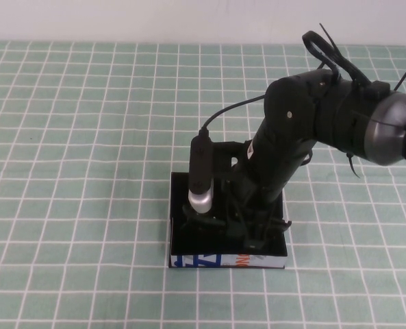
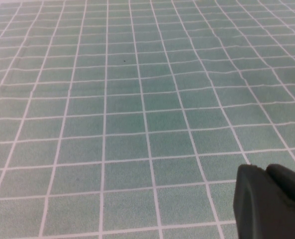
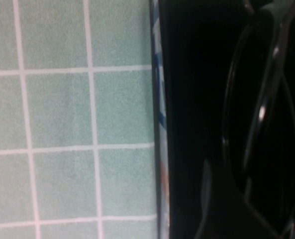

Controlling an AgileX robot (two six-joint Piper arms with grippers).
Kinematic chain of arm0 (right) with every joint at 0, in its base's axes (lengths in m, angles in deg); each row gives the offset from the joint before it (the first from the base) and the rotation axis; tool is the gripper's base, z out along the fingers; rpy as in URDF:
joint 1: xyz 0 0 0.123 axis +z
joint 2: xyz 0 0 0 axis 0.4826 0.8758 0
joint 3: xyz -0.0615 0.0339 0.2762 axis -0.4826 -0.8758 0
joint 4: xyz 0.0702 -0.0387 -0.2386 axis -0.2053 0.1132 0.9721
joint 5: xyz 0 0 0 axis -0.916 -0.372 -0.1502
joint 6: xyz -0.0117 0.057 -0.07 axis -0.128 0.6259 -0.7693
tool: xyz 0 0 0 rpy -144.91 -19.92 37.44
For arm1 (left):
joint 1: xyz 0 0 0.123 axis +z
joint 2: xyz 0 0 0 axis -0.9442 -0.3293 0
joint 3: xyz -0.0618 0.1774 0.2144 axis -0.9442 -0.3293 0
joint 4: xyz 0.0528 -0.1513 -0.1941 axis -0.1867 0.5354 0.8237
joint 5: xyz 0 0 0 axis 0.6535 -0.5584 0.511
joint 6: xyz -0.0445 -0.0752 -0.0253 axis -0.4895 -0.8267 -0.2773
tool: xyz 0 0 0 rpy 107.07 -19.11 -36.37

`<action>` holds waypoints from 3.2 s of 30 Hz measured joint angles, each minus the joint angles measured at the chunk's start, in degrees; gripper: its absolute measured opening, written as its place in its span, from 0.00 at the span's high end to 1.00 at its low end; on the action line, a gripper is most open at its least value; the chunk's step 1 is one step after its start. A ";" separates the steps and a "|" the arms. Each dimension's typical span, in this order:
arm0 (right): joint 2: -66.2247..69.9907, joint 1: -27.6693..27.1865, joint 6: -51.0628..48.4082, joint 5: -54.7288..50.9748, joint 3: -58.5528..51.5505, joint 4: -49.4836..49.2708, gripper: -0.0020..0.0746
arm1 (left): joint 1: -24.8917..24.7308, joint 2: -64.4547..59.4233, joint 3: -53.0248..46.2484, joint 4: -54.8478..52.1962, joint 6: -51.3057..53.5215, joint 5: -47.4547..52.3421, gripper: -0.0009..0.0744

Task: Return glasses to glasses case
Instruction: Place the glasses in the glasses case, then close the glasses case

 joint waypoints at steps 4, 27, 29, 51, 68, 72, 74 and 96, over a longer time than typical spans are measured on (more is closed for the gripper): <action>0.00 0.00 -1.04 0.12 0.00 0.64 0.64 | 0.00 0.00 0.00 0.00 0.00 0.00 0.99; 2.99 0.27 -1.30 0.68 0.06 0.34 0.44 | 0.00 0.00 0.00 0.04 0.00 0.00 0.99; 2.13 0.27 -1.30 0.81 0.06 0.34 0.44 | 0.00 0.00 0.00 0.04 0.00 0.00 0.99; -31.55 -13.17 31.19 7.94 0.06 1.24 0.99 | 0.00 0.00 0.00 0.13 0.00 0.00 0.99; -46.22 -15.05 38.71 22.63 -14.59 -3.98 0.99 | 0.00 0.00 0.00 0.02 0.00 0.00 0.99; -46.01 -15.05 38.71 24.12 -18.03 -4.91 0.99 | 0.00 0.00 0.00 1.08 -0.61 -1.33 0.99; -45.91 -15.05 38.71 25.45 -18.69 -4.39 0.99 | 0.00 0.00 -0.13 4.35 -3.01 -5.04 0.99; -39.93 -15.14 38.71 29.90 -18.72 2.03 0.99 | 0.00 -4.75 30.09 -5.03 -20.17 -20.68 0.99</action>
